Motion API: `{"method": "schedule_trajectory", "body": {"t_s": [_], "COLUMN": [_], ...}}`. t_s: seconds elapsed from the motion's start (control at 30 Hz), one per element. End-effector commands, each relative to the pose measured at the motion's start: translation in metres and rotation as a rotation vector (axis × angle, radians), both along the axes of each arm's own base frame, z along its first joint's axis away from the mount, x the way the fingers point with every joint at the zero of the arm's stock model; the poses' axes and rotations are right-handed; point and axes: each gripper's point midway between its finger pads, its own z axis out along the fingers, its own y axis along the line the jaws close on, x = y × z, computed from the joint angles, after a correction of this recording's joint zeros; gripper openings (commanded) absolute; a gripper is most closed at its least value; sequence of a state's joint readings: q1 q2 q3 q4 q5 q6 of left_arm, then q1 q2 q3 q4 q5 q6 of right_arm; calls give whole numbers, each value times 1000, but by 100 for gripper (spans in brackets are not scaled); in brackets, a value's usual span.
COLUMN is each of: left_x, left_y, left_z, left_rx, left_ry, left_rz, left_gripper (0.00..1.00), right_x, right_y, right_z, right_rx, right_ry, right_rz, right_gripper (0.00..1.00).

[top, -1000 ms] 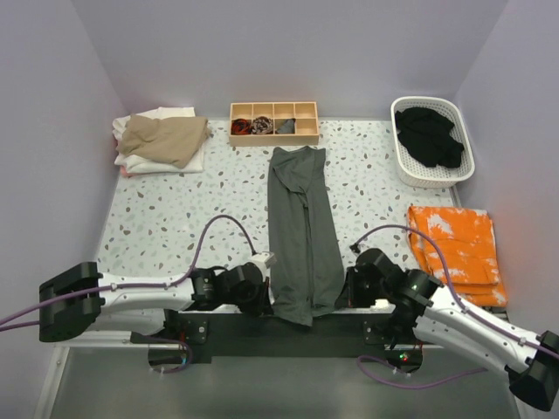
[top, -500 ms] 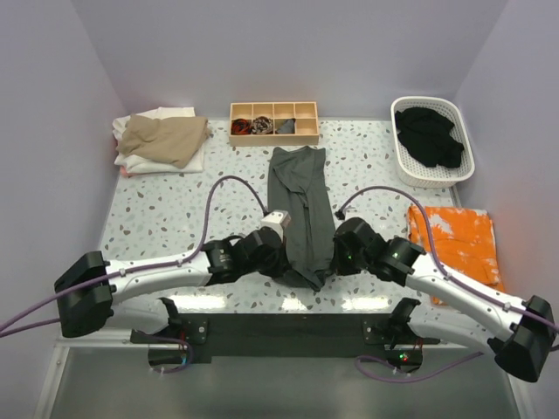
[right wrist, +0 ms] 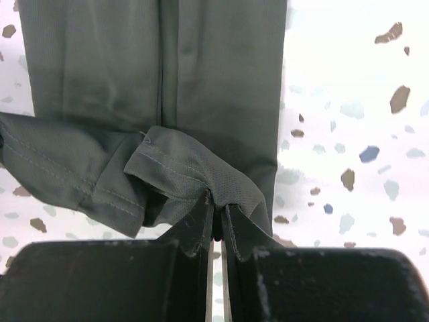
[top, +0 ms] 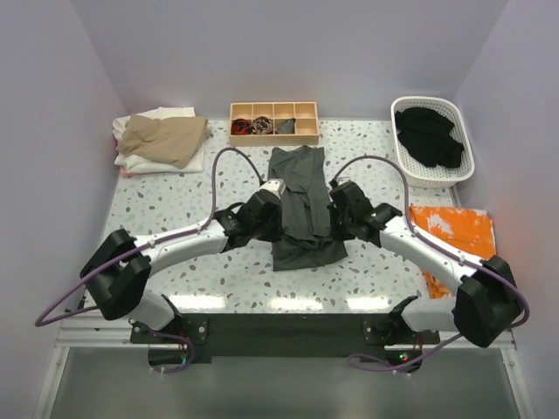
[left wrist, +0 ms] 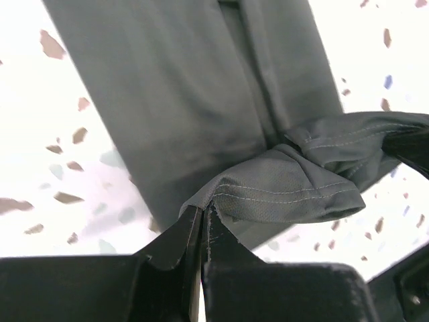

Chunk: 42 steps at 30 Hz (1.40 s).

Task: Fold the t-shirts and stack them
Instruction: Fold the folded rectangular tshirt in 1/3 of the way

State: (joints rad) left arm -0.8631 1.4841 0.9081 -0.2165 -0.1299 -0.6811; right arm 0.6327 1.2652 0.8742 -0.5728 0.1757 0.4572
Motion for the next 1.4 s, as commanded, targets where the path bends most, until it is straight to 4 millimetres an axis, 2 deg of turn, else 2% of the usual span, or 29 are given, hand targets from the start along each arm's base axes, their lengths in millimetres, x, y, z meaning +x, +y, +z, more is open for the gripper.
{"method": "schedule_trajectory", "body": {"t_s": [0.0, 0.03, 0.17, 0.33, 0.37, 0.4, 0.43, 0.47, 0.5, 0.53, 0.6, 0.7, 0.77, 0.83, 0.9, 0.93, 1.07, 1.17, 1.27, 1.37], "left_x": [36, 40, 58, 80, 85, 88, 93, 99, 104, 109, 119, 130, 128, 120, 113, 100, 72, 53, 46, 43], "left_y": [-1, 0, 1, 5, 7, 8, 7, 14, 18, 22, 35, 45, 40, 27, 14, 0, -33, -49, -61, -64], "left_z": [15, 11, 5, -14, -15, -16, -17, -18, -16, -12, 0, 29, 39, 45, 49, 48, 49, 40, 25, 11], "left_rx": [-32, -30, -52, -22, -21, -19, -16, 0, 11, 17, 54, 78, 51, -6, -59, -122, -303, -414, -488, -508], "left_ry": [-59, -54, -49, -26, -31, -32, -32, -41, -55, -72, -121, -190, -203, -185, -172, -134, -66, 6, 56, 88], "left_rz": [-6, -1, -8, 9, 15, 19, 23, 46, 64, 82, 128, 171, 148, 78, 21, -63, -229, -320, -365, -365], "left_gripper": [0, 0, 0, 0, 0, 0, 1, 14, 44, 98, 100, 100, 100, 100, 100, 100, 100, 100, 100, 100], "right_x": [39, 42, 62, 91, 96, 106, 111, 117, 127, 132, 146, 146, 137, 123, 106, 99, 63, 50, 45, 46], "right_y": [17, 19, 19, 15, 13, 10, 10, 8, 4, 1, -9, -11, -6, 8, 12, 16, 35, 38, 42, 48], "right_z": [16, 8, 0, -7, -14, -10, -9, -9, -6, -3, 12, 29, 36, 33, 21, 20, 1, -8, -16, -22], "right_rx": [47, 42, 31, 14, 0, 0, -2, -11, -39, -52, -91, -89, -52, 21, 62, 92, 223, 257, 281, 299], "right_ry": [-69, -45, -28, -28, -15, -32, -36, -44, -65, -82, -153, -185, -172, -127, -60, -44, 77, 129, 151, 173], "right_rz": [46, 54, 57, 36, 35, 17, 13, 15, -8, -17, -45, -30, -8, 49, 62, 77, 138, 150, 165, 180], "right_gripper": [5, 5, 4, 14, 15, 21, 41, 49, 53, 55, 56, 60, 61, 61, 61, 60, 60, 60, 60, 59]}}
